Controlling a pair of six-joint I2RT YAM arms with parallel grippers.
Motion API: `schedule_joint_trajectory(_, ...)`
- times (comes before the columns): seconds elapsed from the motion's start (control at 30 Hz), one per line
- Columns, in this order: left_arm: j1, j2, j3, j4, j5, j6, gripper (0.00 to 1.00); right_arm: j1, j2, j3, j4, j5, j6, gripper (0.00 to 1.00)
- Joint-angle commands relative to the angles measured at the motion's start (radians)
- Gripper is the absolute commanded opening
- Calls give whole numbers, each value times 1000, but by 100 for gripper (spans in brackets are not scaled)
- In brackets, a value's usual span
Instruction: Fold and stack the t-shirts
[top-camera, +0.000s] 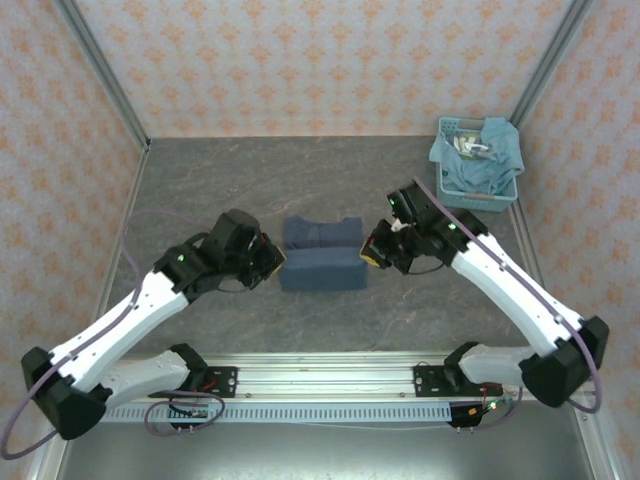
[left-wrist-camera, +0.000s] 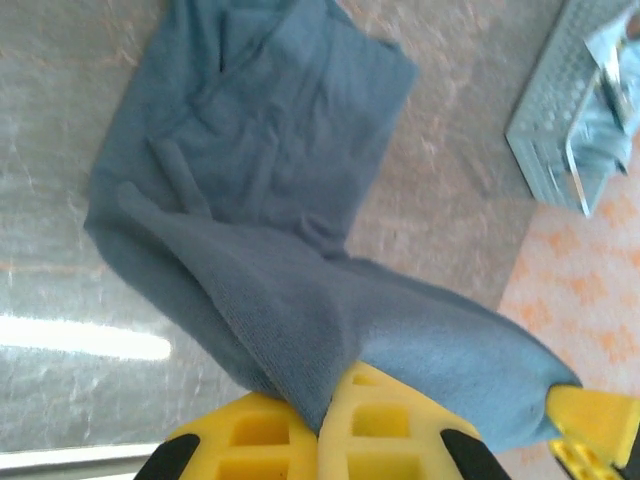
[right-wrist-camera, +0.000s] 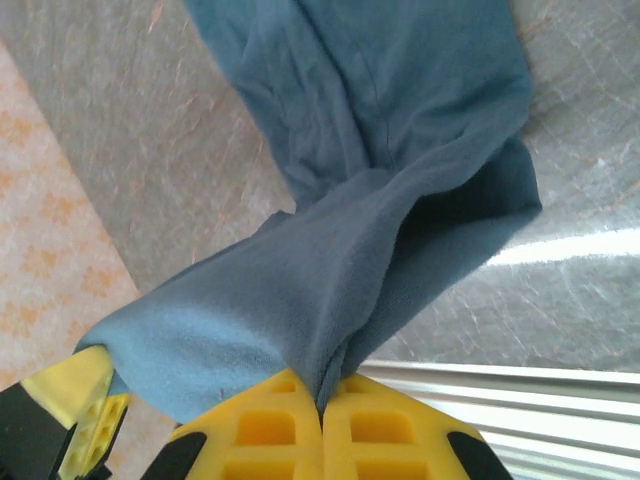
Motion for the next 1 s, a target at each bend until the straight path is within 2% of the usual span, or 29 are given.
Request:
schedule_joint_trajectory(0.0,105,135,86,27,41,20,0,-75,103,38,7,-36,20,0)
schedule_joint_trajectory(0.1,185,372,228,5,112,83,0,-145,241,73,49,-63,-15,0)
schedule_joint_trajectory(0.13,207,462,288,-24,124,105,5,-167,301,94,66,-67,-33,0)
schedule_joint_trajectory(0.2,244,610,397,-54,117,143,16,-202,426,168,92,-66,-71,10)
schedule_joint_trajectory(0.3,288,763,540,-80,64,173,20,-234,611,325,153,-44,-146,32)
schedule_joint_trajectory(0.33,298,806,581,-90,64,180,26,-240,670,391,150,-38,-177,38)
schedule_joint_trajectory(0.37,305,829,617,-102,62,187,36,-245,725,455,111,-26,-205,42)
schedule_joint_trajectory(0.4,307,873,639,-120,57,192,40,-248,757,514,71,-9,-228,43)
schedule_joint_trajectory(0.5,295,844,614,-123,11,193,46,-247,753,555,23,56,-266,45)
schedule_joint_trajectory(0.6,265,701,480,-73,-37,171,47,-246,650,437,45,94,-282,44)
schedule_joint_trajectory(0.7,237,622,339,48,-15,158,51,-245,548,259,122,88,-272,44)
schedule_joint_trajectory(0.83,237,651,302,150,44,194,51,-243,513,120,234,37,-260,44)
schedule_joint_trajectory(0.97,239,719,375,108,56,248,47,-239,535,105,271,12,-280,37)
